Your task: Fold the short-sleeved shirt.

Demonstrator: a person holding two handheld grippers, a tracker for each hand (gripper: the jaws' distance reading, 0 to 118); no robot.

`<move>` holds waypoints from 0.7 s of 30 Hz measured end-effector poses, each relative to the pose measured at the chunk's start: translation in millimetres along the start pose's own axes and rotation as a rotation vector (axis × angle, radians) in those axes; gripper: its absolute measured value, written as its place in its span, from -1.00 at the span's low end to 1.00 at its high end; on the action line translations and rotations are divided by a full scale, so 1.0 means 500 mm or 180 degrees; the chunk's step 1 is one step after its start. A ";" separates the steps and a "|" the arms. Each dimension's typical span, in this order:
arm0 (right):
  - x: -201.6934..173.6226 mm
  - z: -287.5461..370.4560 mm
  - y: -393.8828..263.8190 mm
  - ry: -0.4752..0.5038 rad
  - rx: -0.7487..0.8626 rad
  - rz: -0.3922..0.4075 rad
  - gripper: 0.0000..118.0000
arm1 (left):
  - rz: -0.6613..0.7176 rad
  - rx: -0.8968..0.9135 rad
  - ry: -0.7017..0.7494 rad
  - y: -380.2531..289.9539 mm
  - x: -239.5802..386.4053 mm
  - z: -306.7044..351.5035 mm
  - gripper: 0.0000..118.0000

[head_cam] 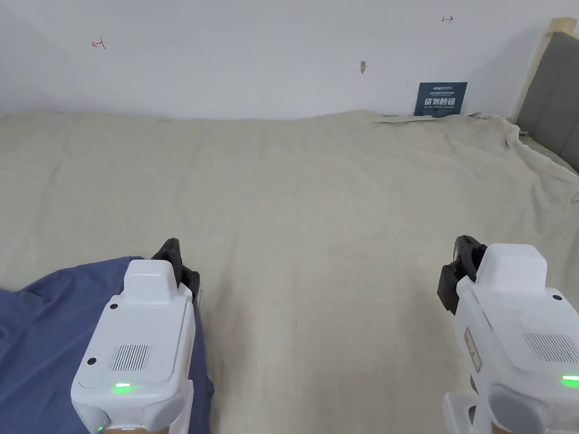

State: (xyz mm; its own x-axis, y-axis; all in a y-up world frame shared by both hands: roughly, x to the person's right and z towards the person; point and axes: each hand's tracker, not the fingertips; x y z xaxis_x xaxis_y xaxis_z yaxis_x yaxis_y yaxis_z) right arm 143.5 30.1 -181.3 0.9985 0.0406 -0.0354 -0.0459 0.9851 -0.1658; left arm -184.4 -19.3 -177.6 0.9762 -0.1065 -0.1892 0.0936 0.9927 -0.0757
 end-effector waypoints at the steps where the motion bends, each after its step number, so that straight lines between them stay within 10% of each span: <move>1: 0.008 -0.003 0.000 0.0007 0.0001 -0.0002 -1.00 | 0.0002 0.0003 -0.0003 0.000 0.000 0.000 -1.00; 21: 0.019 0.000 0.004 0.0030 0.0024 -0.0005 -1.00 | -0.0008 0.0015 -0.0014 0.001 -0.002 0.002 -1.00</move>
State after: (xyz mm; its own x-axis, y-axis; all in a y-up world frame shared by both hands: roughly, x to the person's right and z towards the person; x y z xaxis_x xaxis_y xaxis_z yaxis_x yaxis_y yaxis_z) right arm 153.0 32.4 -182.0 0.9983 0.0374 -0.0446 -0.0440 0.9864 -0.1586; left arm -185.0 -18.8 -176.5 0.9768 -0.1087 -0.1846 0.0969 0.9927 -0.0716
